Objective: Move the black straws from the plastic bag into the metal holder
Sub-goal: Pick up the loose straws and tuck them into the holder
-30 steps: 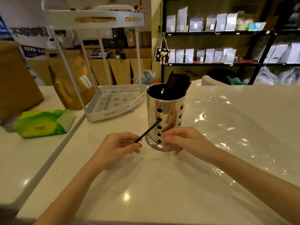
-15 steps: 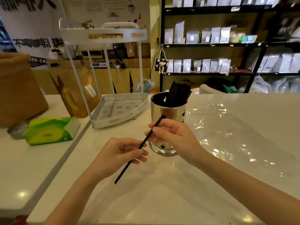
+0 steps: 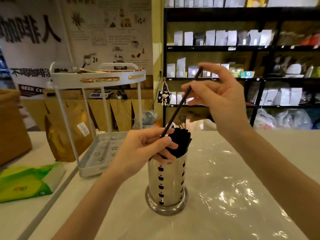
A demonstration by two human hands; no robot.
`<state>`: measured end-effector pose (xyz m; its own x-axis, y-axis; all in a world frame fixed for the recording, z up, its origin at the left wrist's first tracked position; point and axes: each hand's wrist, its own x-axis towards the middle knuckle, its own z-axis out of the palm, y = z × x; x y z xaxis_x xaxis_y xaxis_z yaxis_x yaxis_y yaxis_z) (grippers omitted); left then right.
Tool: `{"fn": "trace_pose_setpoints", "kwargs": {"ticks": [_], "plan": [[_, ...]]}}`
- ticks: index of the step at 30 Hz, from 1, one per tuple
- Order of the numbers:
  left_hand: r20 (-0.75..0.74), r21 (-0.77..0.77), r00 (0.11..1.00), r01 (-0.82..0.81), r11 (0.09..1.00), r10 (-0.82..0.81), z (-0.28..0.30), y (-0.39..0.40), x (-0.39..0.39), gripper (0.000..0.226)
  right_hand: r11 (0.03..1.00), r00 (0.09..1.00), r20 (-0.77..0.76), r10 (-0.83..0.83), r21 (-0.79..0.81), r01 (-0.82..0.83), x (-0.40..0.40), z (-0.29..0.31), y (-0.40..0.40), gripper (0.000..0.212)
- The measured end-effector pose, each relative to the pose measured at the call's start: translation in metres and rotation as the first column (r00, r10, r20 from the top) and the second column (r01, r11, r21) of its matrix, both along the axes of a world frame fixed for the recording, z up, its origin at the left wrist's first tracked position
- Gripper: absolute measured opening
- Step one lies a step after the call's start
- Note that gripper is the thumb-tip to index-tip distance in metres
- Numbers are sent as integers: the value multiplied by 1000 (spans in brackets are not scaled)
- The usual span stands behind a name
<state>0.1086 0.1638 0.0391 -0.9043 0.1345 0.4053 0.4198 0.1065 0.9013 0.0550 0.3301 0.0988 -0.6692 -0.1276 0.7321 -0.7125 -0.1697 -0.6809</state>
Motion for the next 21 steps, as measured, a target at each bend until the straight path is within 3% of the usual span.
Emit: {"fn": "trace_pose_setpoints", "kwargs": {"ticks": [6, 12, 16, 21], "plan": [[-86, -187, 990, -124, 974, 110, 14, 14, -38, 17, 998, 994, -79, -71, -3, 71, -35, 24, 15, 27], [-60, -299, 983, -184, 936, 174, 10, 13, -59, 14, 996, 994, -95, -57, 60, 63, -60, 15, 7, 32], [57, -169, 988, -132, 977, 143, 10, 5, -63, 19, 998, 999, -29, -43, 46, 44, -70, 6, 5, 30], [38, -82, 997, -67, 994, 71, 8, -11, -60, 30, 994, 993, 111, -30, -106, 42, -80, 5, 8, 25]]}}
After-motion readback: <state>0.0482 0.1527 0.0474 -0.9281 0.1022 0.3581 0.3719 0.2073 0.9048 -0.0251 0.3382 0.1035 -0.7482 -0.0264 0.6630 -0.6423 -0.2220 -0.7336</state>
